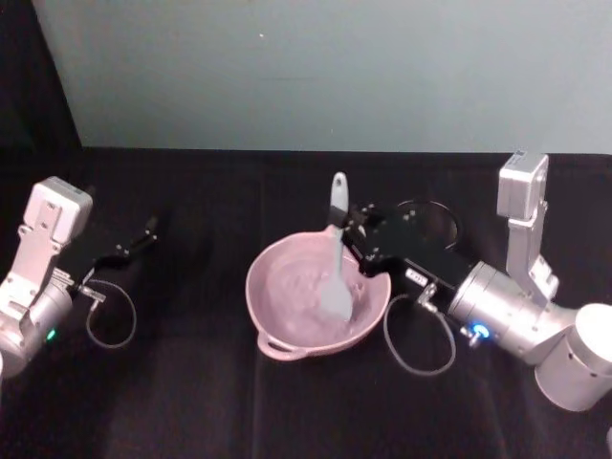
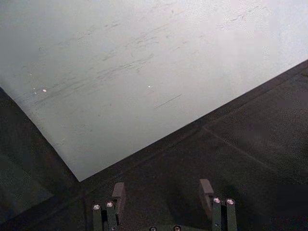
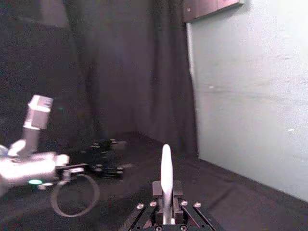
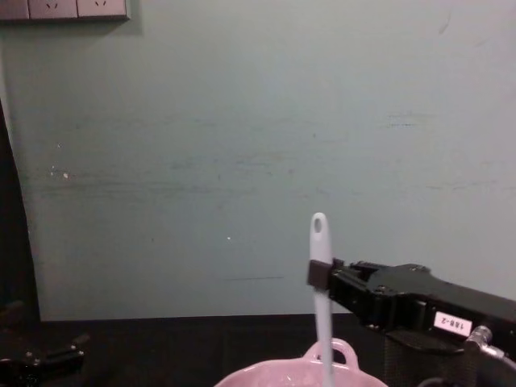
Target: Use the one hand to pick up the spoon and stir the clear water in the bowl.
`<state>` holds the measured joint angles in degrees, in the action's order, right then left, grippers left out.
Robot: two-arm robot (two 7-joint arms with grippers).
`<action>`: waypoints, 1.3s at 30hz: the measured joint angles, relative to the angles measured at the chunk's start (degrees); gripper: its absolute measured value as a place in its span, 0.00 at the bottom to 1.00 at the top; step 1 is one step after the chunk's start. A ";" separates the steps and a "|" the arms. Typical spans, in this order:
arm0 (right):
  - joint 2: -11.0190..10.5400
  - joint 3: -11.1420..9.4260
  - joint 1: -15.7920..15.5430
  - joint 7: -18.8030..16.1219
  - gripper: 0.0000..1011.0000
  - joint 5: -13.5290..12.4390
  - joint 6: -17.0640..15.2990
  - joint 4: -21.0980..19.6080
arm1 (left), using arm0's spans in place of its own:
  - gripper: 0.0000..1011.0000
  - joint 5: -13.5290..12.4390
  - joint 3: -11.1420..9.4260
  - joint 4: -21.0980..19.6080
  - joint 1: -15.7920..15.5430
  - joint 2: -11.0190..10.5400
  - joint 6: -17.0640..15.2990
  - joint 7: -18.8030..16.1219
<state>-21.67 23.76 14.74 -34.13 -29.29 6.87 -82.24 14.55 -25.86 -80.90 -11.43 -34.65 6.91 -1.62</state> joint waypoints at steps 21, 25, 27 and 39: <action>10.57 2.81 8.79 8.21 0.12 8.74 13.59 16.51 | 1.00 0.00 0.00 0.00 0.00 0.00 0.00 0.00; 9.73 1.12 8.83 9.51 0.12 10.12 14.74 16.38 | 1.00 0.00 0.00 0.00 0.00 0.00 0.00 0.00; 9.04 0.56 8.31 9.43 0.12 10.05 14.38 15.35 | 1.00 0.00 0.00 0.00 0.00 0.00 0.00 0.00; 3.12 -1.56 0.65 2.58 0.12 2.07 1.81 2.53 | 1.00 0.00 0.00 0.00 0.00 0.00 0.00 0.00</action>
<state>-18.55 22.20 15.38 -31.55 -27.22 8.68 -79.70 14.55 -25.86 -80.90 -11.43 -34.65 6.91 -1.62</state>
